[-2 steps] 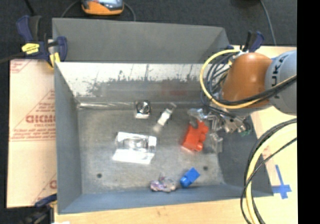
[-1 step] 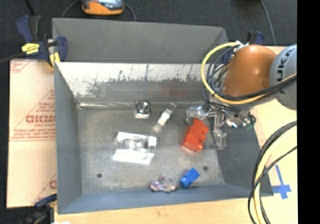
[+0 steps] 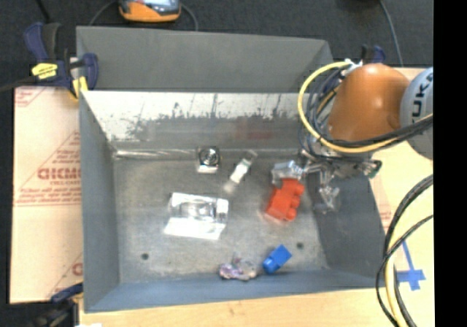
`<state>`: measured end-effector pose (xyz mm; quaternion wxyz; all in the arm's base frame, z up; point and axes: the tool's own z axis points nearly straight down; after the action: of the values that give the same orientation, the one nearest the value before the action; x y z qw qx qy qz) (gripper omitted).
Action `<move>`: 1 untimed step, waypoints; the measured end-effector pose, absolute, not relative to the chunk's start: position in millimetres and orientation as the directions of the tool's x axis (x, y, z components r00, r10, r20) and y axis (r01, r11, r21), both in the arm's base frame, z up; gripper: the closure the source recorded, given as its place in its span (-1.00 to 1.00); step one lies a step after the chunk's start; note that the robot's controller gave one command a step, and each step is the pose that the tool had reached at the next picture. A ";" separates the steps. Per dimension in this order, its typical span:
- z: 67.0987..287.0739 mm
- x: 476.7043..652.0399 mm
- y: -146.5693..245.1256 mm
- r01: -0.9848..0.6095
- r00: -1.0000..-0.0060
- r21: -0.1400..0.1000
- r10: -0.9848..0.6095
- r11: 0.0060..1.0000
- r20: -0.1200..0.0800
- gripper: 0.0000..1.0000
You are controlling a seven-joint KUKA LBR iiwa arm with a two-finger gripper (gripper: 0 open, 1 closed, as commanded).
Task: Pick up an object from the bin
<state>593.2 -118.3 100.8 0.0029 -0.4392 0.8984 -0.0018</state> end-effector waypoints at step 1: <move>74.2 611.7 -95.2 -0.910 -0.413 -0.019 -0.911 0.413 -0.008 -1.00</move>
Offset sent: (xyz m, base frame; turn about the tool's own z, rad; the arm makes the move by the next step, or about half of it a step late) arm 0.0139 0.0245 -0.0308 -0.2390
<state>611.7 -95.2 74.2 0.0086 -0.5417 0.8405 -0.0058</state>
